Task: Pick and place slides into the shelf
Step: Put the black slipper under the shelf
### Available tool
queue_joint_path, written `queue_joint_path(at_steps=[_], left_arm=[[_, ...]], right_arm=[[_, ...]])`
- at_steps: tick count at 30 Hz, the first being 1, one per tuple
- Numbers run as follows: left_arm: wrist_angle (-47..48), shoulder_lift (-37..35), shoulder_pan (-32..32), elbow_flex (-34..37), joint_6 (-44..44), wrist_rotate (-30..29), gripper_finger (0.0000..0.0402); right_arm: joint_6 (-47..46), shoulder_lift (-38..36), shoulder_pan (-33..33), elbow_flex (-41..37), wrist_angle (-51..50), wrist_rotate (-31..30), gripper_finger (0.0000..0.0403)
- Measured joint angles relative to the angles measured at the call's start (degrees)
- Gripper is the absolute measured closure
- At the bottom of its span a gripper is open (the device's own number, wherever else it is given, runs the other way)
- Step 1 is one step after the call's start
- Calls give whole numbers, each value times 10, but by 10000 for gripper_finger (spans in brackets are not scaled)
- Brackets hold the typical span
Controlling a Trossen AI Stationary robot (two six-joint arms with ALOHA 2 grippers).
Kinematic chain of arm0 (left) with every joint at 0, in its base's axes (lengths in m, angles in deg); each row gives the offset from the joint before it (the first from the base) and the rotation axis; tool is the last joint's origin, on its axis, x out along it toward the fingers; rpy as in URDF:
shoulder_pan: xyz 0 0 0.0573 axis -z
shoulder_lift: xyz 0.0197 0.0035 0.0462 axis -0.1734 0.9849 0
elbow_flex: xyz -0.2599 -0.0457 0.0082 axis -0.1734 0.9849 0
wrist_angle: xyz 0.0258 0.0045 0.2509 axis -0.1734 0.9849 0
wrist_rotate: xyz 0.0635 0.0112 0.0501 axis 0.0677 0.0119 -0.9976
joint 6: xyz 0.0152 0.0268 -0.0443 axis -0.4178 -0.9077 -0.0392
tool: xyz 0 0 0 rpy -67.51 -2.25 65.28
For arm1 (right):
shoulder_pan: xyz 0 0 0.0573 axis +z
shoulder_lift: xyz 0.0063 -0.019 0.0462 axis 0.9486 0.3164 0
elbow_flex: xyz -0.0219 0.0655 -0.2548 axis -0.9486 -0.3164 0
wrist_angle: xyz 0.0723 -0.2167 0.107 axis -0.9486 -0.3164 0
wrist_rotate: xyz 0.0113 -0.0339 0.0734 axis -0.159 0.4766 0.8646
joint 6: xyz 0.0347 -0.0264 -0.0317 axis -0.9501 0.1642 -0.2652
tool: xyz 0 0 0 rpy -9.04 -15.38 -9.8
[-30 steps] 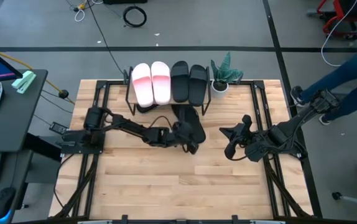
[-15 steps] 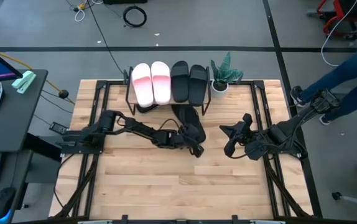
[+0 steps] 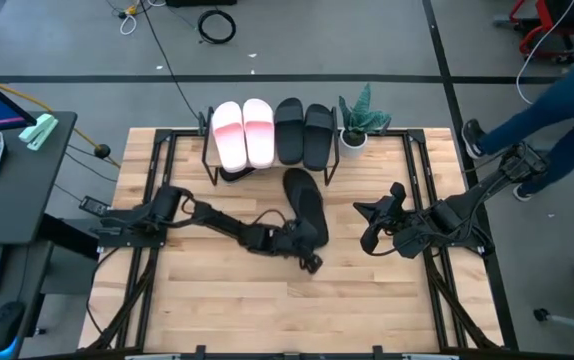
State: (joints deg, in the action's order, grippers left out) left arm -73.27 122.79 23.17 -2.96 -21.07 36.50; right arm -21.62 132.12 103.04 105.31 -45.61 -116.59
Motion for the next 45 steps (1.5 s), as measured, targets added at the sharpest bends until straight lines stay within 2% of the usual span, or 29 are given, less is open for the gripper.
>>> queue_joint_path(at_steps=[8, 16, 27, 36, 45], left_arm=[[27, -7, 55, -2, 60, 8, 395], [34, -9, 47, -2, 67, 4, 395], [42, -13, -2, -1, 8, 36, 397], [127, -58, -47, 3, -45, 10, 397], [148, -74, -98, 2, -69, 10, 398]], right_arm=[[0, 0, 0, 0, -2, 0, 390], [-11, 0, 0, 0, -2, 4, 391], [-12, 0, 0, 0, -2, 5, 390], [-11, 0, 0, 0, -4, 5, 391], [-10, 0, 0, 0, -5, 5, 391]])
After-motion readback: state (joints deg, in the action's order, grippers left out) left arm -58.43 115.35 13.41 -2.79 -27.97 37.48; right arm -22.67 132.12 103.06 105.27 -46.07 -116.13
